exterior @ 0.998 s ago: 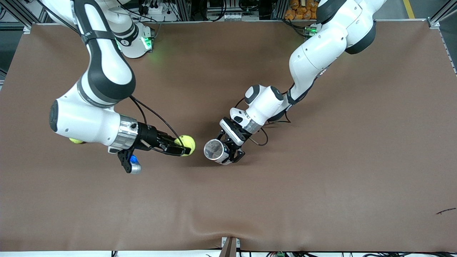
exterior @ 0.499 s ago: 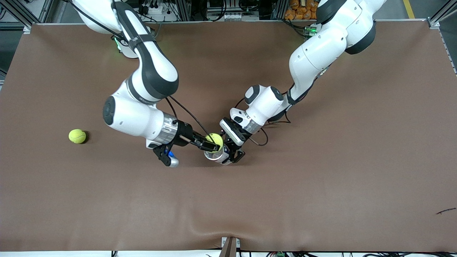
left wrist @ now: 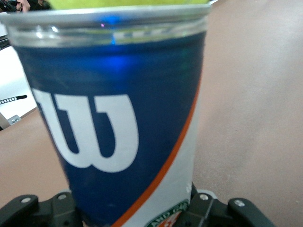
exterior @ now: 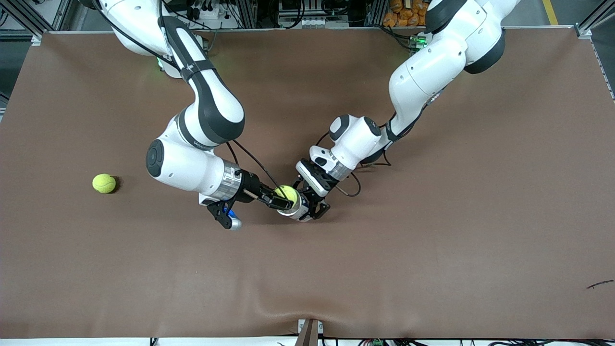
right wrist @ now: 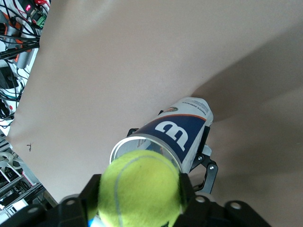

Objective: Insert tennis ball vertically with right arm
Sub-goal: 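Lower the ball into the can opening and open the right gripper, then move the right gripper to the second ball and grasp it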

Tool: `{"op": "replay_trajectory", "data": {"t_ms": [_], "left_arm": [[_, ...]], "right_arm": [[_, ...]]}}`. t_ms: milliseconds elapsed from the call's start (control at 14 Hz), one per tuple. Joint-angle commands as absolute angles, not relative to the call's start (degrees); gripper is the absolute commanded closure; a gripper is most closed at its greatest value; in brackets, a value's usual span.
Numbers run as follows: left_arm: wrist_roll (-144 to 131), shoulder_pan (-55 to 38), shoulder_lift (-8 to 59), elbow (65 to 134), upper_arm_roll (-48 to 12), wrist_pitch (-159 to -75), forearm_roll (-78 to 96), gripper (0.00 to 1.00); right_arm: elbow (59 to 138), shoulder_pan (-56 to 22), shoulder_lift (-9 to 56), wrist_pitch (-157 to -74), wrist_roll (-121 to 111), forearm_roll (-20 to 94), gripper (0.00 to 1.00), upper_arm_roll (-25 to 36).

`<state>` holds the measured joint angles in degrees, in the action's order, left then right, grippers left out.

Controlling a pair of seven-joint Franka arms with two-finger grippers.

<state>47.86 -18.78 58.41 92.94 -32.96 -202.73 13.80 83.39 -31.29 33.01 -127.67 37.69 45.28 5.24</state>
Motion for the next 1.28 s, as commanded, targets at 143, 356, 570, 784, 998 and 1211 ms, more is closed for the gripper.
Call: {"op": "replay_trajectory", "data": {"t_ms": [143,356,570,784,998,1211], "left_arm": [[47.6,-18.9,59.0,92.0,-33.4,-203.6,14.0,0.30],[47.6,-18.9,59.0,92.0,-33.4,-203.5,14.0,0.30],[47.6,-18.9,59.0,92.1,-33.4,-203.5,14.0,0.30],[47.6,-18.5,59.0,92.4,-33.4,-203.6,13.2,0.30],[47.5,-18.5,59.0,92.5,-33.4,-203.6,12.8,0.26],[47.5,-18.5,59.0,92.6,-33.4,-203.5,12.8,0.22]], "right_arm": [[82.9,-32.0,33.2,-128.2,37.8,43.9,0.00,5.3],[82.9,-31.2,33.0,-127.5,37.4,40.5,0.00,5.4],[83.1,-30.7,32.5,-121.8,35.8,30.2,0.00,5.5],[83.4,-27.0,32.1,-115.2,28.4,25.8,0.00,5.6],[86.2,-21.2,30.0,-109.8,15.2,19.5,0.00,5.8],[87.7,-12.8,30.1,-103.2,3.5,14.1,0.00,5.7]]}}
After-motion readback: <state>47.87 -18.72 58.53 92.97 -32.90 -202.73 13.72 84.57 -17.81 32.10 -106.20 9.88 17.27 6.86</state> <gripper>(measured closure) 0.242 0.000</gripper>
